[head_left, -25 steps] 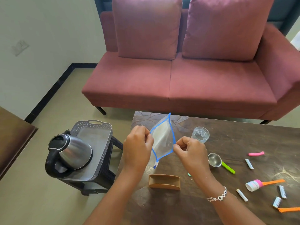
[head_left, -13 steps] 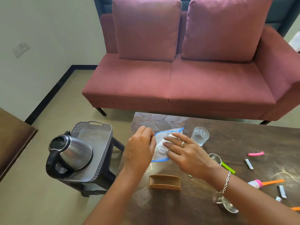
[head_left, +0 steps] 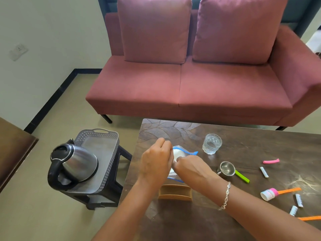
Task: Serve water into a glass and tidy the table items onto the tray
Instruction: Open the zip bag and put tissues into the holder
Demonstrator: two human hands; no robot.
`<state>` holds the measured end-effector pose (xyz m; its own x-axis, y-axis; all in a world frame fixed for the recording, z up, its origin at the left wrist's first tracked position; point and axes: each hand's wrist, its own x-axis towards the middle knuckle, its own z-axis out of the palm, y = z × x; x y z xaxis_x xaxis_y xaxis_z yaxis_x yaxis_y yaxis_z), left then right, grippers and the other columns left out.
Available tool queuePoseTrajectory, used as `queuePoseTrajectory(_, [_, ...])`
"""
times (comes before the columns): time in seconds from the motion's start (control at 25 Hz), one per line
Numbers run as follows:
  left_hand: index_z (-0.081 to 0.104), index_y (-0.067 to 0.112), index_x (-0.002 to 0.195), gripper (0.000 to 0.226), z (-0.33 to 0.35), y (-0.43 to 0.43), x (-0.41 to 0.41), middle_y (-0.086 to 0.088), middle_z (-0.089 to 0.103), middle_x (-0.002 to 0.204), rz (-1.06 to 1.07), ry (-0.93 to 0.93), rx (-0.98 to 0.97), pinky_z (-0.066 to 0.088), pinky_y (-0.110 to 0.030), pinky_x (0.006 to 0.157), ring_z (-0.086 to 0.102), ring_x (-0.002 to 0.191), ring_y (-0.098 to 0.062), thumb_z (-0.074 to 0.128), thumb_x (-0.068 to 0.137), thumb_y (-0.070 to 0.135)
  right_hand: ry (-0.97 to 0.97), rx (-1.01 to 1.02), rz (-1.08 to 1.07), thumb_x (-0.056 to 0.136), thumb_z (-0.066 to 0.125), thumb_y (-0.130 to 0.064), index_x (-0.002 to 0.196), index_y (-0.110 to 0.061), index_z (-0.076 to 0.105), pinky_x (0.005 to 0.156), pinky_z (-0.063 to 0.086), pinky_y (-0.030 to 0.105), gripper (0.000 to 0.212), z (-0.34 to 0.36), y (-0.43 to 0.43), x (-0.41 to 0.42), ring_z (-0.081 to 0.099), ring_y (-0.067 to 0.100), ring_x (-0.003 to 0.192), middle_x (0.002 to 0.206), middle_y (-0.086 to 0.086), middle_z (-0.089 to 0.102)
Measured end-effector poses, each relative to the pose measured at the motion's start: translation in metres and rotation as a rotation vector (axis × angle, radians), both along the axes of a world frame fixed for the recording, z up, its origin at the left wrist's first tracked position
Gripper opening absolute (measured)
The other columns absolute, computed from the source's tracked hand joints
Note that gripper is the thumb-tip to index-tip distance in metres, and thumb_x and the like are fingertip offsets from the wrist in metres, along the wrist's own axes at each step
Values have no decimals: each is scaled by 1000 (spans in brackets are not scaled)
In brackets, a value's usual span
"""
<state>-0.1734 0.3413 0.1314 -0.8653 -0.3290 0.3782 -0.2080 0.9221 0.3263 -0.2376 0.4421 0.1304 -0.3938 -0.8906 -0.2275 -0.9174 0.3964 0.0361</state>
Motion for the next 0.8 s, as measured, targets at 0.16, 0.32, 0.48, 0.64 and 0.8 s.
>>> queuePoseTrajectory(0.16, [56, 11, 62, 26, 0, 7, 0, -2, 54, 60, -45, 6, 35, 36, -20, 37, 51, 42, -19, 40, 77, 24, -44, 67, 18, 78, 60, -6, 78, -8, 61, 44, 17, 22, 2, -5, -14, 7, 49, 21, 62, 81, 16, 67])
queuePoseTrajectory(0.32, [57, 9, 64, 28, -1, 8, 2, -5, 57, 63, -79, 2, 124, 42, -26, 39, 54, 46, -24, 39, 78, 25, -114, -56, 30, 78, 53, 0, 84, -4, 68, 57, 38, 23, 17, -21, -16, 10, 66, 23, 79, 82, 14, 69])
queuePoseTrajectory(0.48, [58, 10, 65, 27, 1, 7, 7, -3, 57, 63, -80, -5, 138, 41, -24, 40, 53, 45, -21, 40, 78, 25, -23, -144, 87, 51, 59, 4, 46, -17, 60, 41, 14, 15, 22, -46, -20, 5, 52, 10, 35, 43, -5, 56])
queuePoseTrajectory(0.64, [59, 11, 65, 27, 1, 8, 10, -1, 57, 62, -80, -13, 160, 38, -20, 41, 52, 45, -17, 40, 78, 25, -80, -29, 72, 84, 59, -13, 100, -11, 64, 60, 32, 27, 16, -43, -22, 12, 61, 19, 90, 94, 7, 64])
queuePoseTrajectory(0.8, [58, 13, 63, 25, 0, 11, 11, -1, 56, 61, -79, -53, 120, 40, -23, 38, 52, 43, -18, 41, 77, 26, -102, -233, 3, 78, 41, -6, 77, -11, 67, 51, 31, 21, 26, -31, -23, 13, 65, 11, 72, 73, 4, 64])
